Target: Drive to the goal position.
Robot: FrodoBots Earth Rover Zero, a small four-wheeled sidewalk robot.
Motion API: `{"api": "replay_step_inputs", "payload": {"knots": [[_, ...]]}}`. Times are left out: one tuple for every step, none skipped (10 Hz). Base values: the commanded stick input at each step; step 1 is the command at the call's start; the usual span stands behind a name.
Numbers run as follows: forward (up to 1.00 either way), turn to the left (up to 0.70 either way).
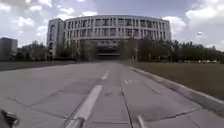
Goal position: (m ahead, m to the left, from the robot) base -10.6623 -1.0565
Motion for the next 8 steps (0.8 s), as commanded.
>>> {"api": "replay_step_inputs", "payload": {"knots": [[0.70, 0.00], [0.70, 0.00], [0.70, 0.00], [0.70, 0.00], [0.70, 0.00], [0.70, 0.00], [0.70, 0.00], [0.70, 0.00]]}}
